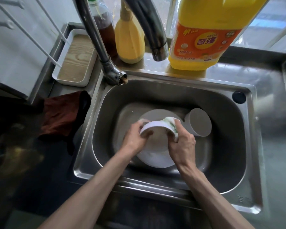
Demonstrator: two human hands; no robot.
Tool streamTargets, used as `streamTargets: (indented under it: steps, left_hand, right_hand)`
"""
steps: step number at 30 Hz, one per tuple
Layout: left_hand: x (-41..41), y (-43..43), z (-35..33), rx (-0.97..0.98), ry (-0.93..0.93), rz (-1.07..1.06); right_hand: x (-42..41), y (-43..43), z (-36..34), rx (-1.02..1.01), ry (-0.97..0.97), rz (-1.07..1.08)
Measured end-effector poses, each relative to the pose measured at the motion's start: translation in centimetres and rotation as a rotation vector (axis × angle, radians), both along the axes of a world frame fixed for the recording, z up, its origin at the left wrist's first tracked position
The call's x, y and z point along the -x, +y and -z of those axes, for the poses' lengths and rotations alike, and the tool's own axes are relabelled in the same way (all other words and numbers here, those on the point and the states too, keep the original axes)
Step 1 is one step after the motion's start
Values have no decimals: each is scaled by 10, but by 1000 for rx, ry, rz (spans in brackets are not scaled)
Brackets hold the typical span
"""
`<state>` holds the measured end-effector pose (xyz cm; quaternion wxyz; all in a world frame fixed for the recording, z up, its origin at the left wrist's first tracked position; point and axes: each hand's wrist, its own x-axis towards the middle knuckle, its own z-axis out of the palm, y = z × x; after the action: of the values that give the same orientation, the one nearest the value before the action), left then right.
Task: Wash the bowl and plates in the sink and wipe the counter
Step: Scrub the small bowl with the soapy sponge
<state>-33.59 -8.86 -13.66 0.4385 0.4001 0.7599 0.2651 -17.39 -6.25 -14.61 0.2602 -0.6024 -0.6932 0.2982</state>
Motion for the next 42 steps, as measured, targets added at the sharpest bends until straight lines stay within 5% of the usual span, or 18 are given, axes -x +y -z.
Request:
streamTargets:
  steps: [2,12,14,18,20,24,26,27,31,33,36,38,40,42]
  left_hand:
    - [-2,-6,4,35,15,36]
    - [-11,-3,-14,-51,751,359]
    - [-8,-5,-9,-61,613,278]
    - [-2,-11,14,111,-137,-108]
    - [1,-9,20,89,-14,-25]
    - [-10,-4,8,90,557,322]
    - [-13,-4,1,65,614,332]
    - [-12,-4,2,35,551,303]
    - [-6,-9,15,162,-227,-44]
    - [-3,-6,13,128,-123,5]
    - [-5,-2,8,93,440,334]
    - [-8,-2,4,24,526,318]
    - [-10,-3,5,-21,262,153]
    - [-9,-4,9,59,-198,-84]
  right_hand:
    - [1,-4,-1,-20,7,-23]
    - [22,2,-14,-323,-391,-286]
    - [18,6,-10,-276,-339,-258]
    - [3,9,6,-109,-84,-120]
    - [2,7,5,-131,-119,-143]
    - [15,-5,-14,-271,-345,-291]
    - [17,-3,-15,-276,-340,-303]
    - [15,-2,-11,-246,-290,-281]
    - [0,5,4,-83,-23,-95]
    - [4,1,-1,-153,-94,-134]
    - [15,-4,-14,-309,-282,-325]
    - [15,3,-13,-297,-254,-332]
    - [8,9,-3,-173,-53,-199]
    - [3,11,2,-86,129,-84]
